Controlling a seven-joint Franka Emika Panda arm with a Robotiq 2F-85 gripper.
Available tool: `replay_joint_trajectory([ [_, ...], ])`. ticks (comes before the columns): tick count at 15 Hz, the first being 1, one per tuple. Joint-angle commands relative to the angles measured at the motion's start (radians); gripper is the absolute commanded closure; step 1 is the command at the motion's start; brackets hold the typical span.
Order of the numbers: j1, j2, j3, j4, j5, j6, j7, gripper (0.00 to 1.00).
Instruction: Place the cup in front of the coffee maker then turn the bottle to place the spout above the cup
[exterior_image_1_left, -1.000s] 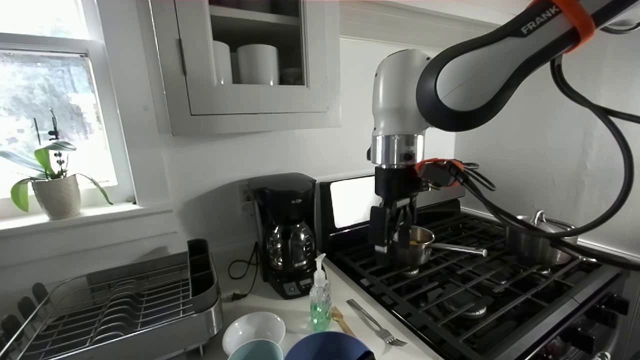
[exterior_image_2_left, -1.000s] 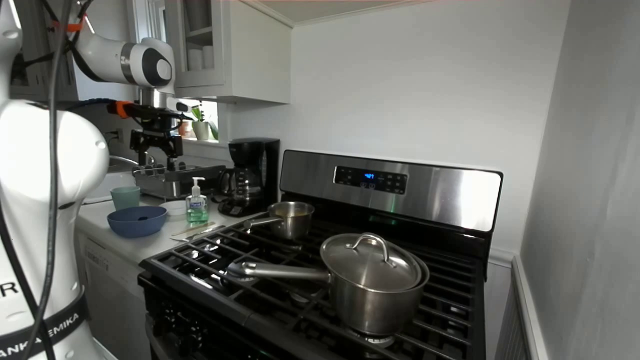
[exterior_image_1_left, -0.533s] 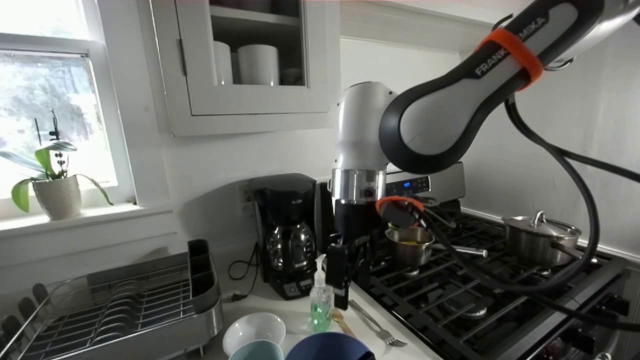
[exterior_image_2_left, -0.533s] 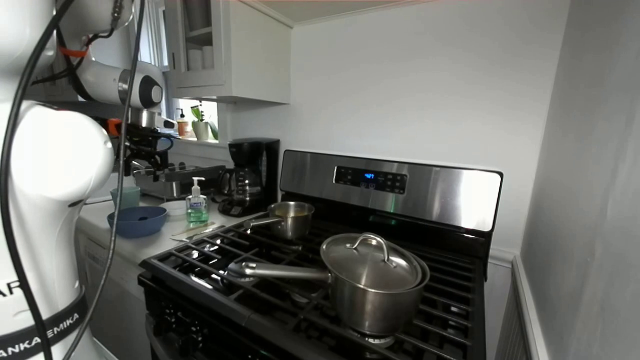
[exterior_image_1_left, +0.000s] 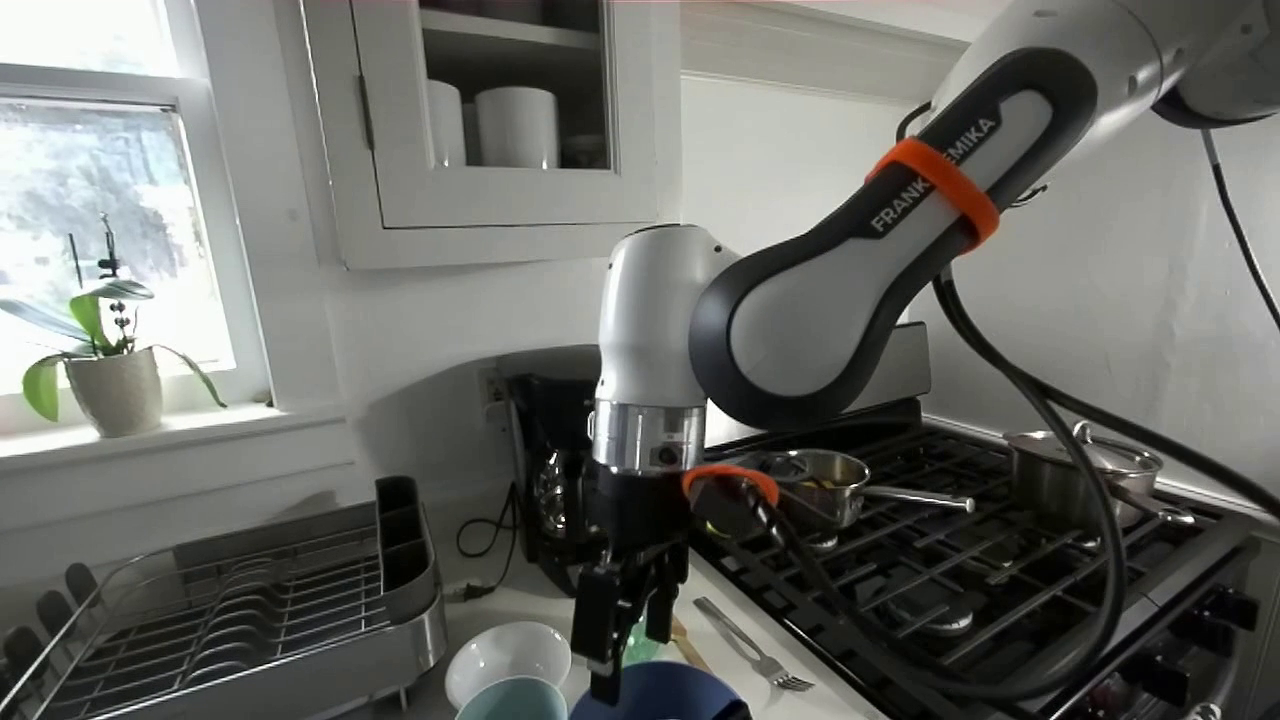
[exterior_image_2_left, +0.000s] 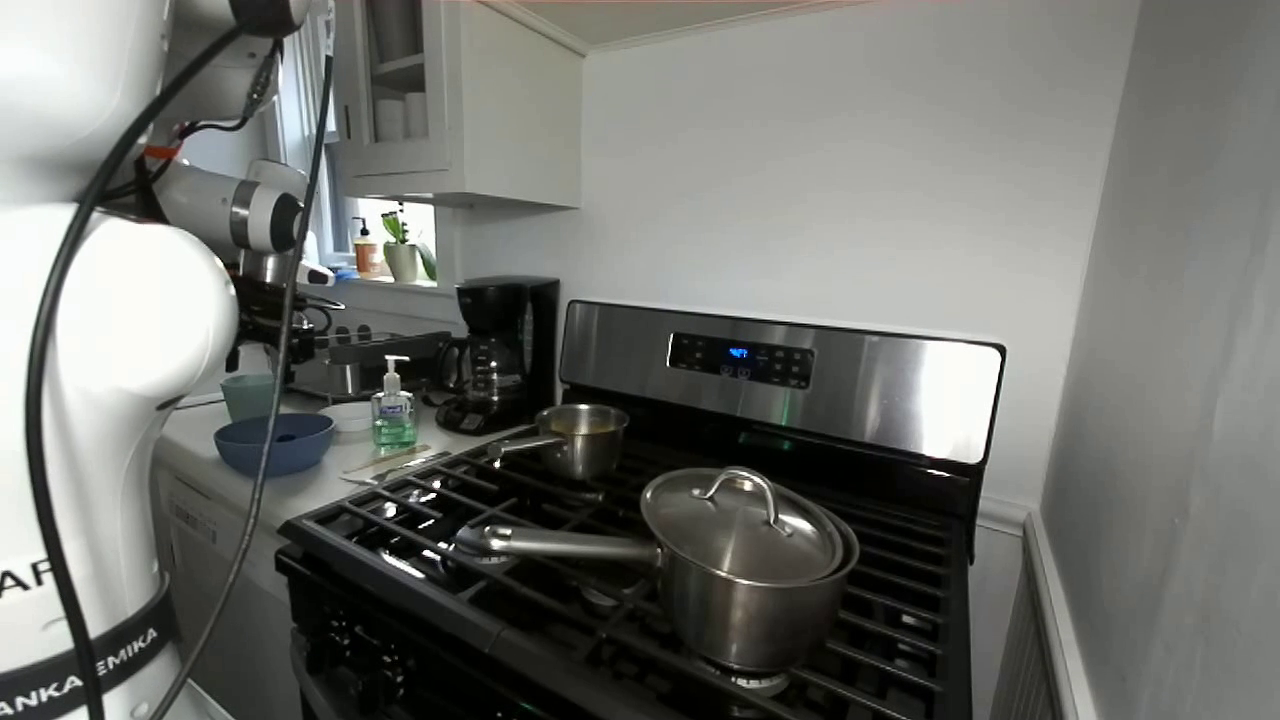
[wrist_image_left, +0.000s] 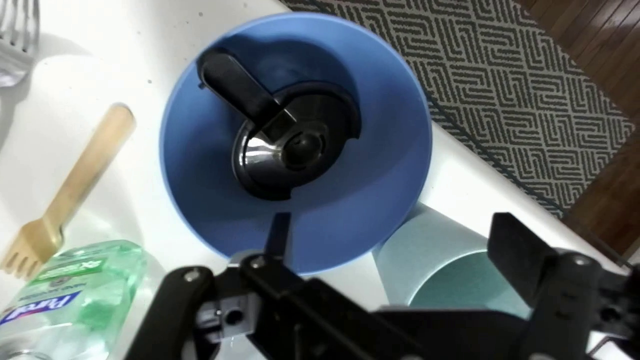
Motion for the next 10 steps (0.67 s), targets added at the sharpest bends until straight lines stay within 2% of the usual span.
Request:
replay_joint_trajectory([
  [1,0.051,0.085,-0.037,0.092,-0.024,0.048,0.050,0.00],
  [6,0.103,0.162,-0.095,0.173,-0.022,0.090,0.116,0.00],
  [9,0.129,0.202,-0.125,0.217,-0.013,0.093,0.150,0.34],
  [10,0.136,0.214,-0.133,0.230,-0.009,0.094,0.158,0.41],
])
